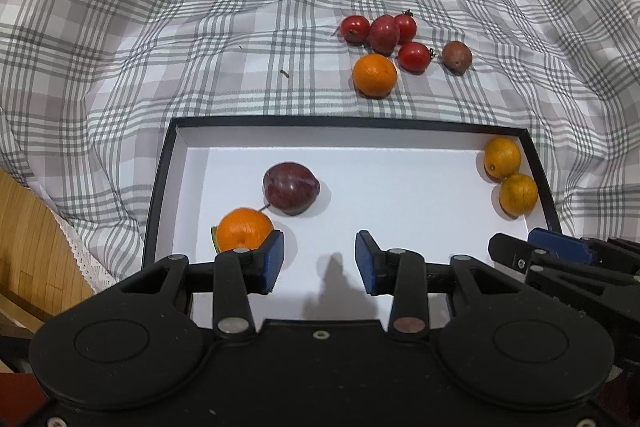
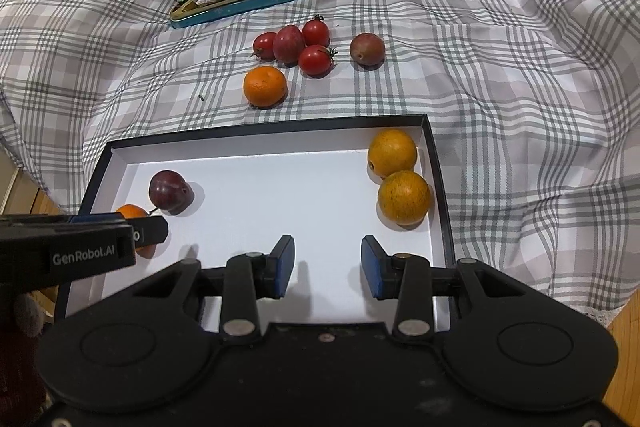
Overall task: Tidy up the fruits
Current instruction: 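Withdraw both grippers from the tray toward the remaining fruits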
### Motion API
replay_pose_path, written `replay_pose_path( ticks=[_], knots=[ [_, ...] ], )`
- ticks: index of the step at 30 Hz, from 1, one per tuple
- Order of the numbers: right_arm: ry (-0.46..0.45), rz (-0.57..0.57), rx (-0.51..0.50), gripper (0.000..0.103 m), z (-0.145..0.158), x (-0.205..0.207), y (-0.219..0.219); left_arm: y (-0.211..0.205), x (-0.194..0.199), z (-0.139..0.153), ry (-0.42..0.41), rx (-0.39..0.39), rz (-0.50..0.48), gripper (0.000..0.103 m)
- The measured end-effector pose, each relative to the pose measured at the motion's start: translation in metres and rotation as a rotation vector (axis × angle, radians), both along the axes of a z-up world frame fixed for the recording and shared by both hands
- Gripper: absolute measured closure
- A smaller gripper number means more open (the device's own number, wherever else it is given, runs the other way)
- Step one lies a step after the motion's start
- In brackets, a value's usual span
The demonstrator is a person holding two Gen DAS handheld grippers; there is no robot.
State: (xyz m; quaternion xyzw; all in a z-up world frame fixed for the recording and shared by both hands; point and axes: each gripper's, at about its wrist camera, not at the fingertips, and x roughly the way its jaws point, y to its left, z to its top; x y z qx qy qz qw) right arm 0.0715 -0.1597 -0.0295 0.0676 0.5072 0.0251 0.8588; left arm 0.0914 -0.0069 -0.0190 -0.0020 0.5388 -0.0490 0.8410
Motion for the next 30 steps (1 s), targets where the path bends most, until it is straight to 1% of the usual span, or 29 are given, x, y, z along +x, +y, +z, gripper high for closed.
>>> replay_pose_path(
  ticks=[6,10,21,30],
  knots=[
    [0.000,-0.009,0.001,0.062,0.001,-0.001,-0.006,-0.002,-0.001,0.000,0.023,-0.010,-0.006,0.056],
    [-0.014,-0.021,-0.002,0.063,0.005,0.007,-0.012,-0.002,0.005,0.003,0.023,-0.011,-0.011,0.056],
    [-0.087,-0.062,-0.004,0.062,0.016,0.057,-0.032,-0.011,0.041,0.012,-0.018,-0.019,-0.037,0.056],
    [-0.090,-0.081,-0.002,0.062,0.011,0.097,-0.041,-0.023,0.080,0.008,-0.059,-0.015,-0.063,0.056]
  ],
)
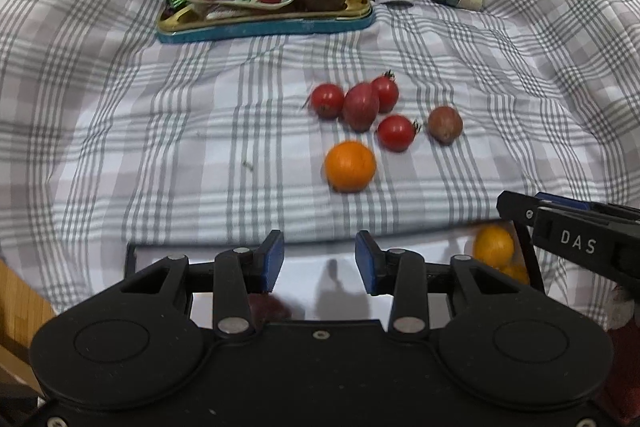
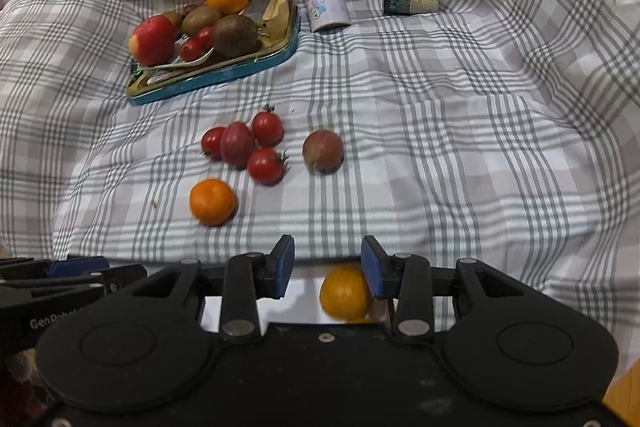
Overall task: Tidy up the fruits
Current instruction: 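Grasp a tangerine with the left gripper while the right grasps a reddish-brown plum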
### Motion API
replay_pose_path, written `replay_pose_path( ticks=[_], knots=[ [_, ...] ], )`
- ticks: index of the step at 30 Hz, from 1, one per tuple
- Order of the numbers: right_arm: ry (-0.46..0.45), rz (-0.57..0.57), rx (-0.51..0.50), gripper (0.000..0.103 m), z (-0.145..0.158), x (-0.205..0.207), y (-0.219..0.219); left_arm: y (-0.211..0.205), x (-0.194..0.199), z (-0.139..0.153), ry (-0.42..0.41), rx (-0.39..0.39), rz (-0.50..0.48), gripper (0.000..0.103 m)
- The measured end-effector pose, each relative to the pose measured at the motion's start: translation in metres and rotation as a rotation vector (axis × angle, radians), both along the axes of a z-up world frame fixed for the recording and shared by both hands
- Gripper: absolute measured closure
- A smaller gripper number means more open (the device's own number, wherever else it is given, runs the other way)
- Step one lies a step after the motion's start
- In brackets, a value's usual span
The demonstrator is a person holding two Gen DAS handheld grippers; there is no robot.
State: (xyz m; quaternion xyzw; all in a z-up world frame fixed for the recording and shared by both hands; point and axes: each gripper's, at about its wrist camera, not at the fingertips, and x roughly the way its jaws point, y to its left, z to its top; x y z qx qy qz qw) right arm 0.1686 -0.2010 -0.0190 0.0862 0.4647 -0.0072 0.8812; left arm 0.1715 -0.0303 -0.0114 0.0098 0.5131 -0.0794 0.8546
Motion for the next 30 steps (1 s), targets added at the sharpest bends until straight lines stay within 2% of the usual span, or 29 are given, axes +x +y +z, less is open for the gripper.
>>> replay_pose_path(
  ticks=[12,25,30],
  knots=[
    [0.025,-0.035,0.017,0.062,-0.016,0.045,-0.019,-0.026,0.043,-0.021,0.018,-0.003,-0.055,0.056],
    [0.034,-0.050,0.026,0.062,-0.030,0.086,-0.026,-0.033,0.066,-0.046,0.059,0.025,-0.039,0.056],
    [0.039,-0.042,0.047,0.062,-0.037,0.100,-0.024,-0.031,0.071,-0.052,0.082,0.000,-0.027,0.055]
  ],
)
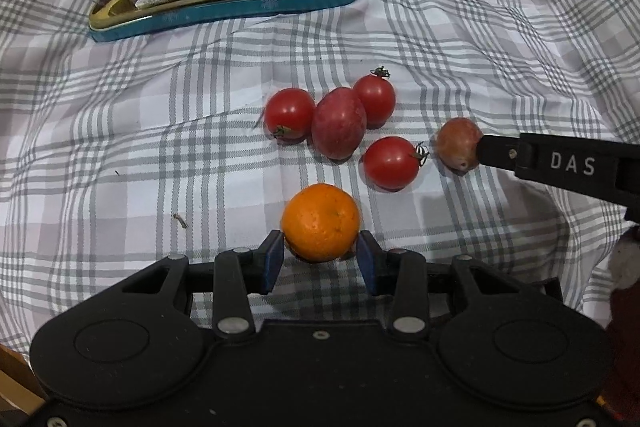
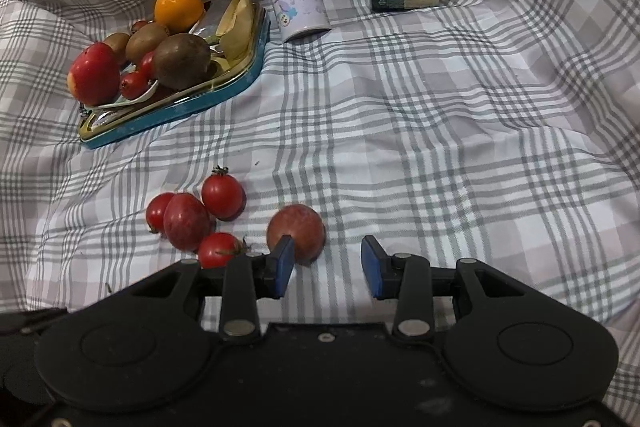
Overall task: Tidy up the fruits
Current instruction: 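Grasp a tangerine with the left gripper while the right grasps a reddish-brown plum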
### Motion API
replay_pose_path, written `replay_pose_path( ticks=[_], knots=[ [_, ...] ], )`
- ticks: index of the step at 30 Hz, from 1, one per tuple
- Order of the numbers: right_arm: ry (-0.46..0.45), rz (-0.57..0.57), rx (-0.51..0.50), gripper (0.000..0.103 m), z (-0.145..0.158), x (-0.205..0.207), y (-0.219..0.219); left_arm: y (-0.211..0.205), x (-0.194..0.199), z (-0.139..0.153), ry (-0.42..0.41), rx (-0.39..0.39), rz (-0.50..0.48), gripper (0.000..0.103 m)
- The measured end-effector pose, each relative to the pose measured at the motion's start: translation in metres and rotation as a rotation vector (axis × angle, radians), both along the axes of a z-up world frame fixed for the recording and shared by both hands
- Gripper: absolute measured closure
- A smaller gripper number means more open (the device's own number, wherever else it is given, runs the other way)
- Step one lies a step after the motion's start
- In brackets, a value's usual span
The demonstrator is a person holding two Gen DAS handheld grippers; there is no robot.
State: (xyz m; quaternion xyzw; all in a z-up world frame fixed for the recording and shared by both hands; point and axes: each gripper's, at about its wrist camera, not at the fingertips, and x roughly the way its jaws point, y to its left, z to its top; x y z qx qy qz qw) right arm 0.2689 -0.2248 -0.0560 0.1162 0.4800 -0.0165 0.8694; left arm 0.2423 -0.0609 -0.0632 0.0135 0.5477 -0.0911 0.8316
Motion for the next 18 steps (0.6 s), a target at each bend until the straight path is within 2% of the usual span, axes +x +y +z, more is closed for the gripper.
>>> replay_pose_path(
  ticks=[10,18],
  knots=[
    [-0.001,0.029,0.017,0.056,-0.011,0.020,0.012,0.000,0.011,-0.005,0.004,-0.006,0.007,0.050],
    [0.021,0.054,0.021,0.056,-0.022,0.032,0.025,-0.002,0.015,-0.007,-0.015,0.008,0.002,0.050]
  ],
)
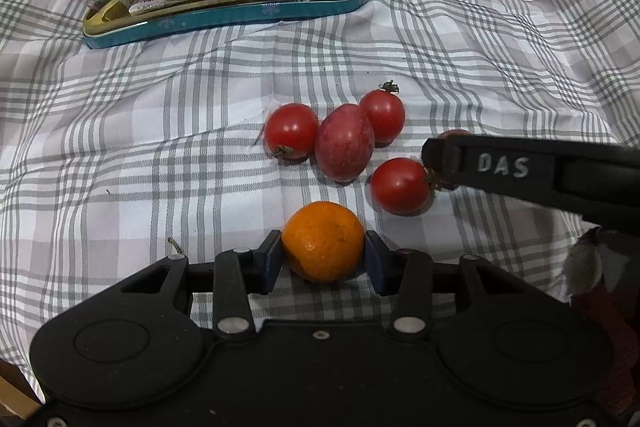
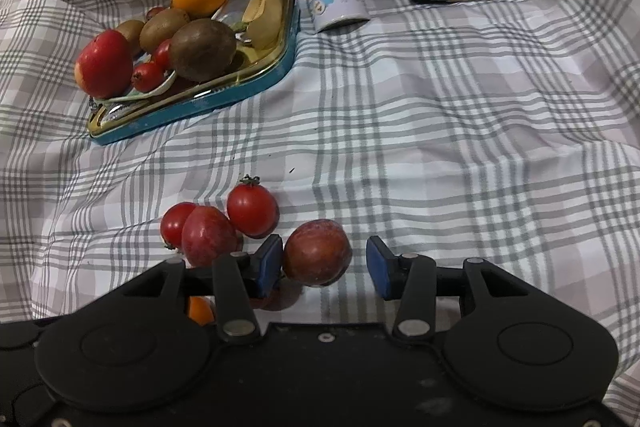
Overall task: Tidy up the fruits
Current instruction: 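Grasp a tangerine with the left gripper while the right grasps a reddish-brown plum, then carry the tangerine and plum over the white tray and release both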
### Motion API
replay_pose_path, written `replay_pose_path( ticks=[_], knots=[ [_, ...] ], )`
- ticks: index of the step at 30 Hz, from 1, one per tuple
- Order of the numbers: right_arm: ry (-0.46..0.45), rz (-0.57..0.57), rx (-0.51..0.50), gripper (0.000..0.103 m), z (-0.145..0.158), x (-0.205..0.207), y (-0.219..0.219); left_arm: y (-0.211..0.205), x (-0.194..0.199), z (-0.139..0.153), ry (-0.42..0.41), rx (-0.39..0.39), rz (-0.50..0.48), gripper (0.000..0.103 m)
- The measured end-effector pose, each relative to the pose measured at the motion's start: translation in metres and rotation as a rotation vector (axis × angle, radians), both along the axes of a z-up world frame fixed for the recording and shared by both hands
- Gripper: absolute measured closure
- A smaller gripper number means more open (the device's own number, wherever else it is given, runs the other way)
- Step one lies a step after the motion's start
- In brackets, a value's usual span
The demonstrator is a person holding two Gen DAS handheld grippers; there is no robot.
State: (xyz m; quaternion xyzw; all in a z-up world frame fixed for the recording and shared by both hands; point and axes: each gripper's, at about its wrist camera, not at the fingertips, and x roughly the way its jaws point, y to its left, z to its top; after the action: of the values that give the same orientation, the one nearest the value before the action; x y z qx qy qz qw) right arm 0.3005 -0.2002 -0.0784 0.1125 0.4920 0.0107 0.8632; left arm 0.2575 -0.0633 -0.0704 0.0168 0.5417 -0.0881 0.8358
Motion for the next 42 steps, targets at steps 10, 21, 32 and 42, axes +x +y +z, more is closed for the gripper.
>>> replay_pose_path(
  ticks=[10,21,32,42],
  knots=[
    [-0.011,-0.031,-0.014,0.062,0.000,-0.006,-0.004,0.007,0.000,0.006,-0.027,-0.019,0.011,0.054],
    [-0.073,-0.029,-0.042,0.062,0.047,-0.047,-0.004,0.034,-0.033,0.050,-0.065,-0.044,0.033,0.054],
    [-0.089,0.020,-0.046,0.062,0.078,-0.150,0.010,0.072,-0.117,0.067,-0.049,-0.034,0.069,0.054],
    [0.016,0.035,-0.015,0.062,0.055,-0.231,0.022,0.082,-0.184,0.048,0.008,-0.028,0.095,0.054]
  ],
)
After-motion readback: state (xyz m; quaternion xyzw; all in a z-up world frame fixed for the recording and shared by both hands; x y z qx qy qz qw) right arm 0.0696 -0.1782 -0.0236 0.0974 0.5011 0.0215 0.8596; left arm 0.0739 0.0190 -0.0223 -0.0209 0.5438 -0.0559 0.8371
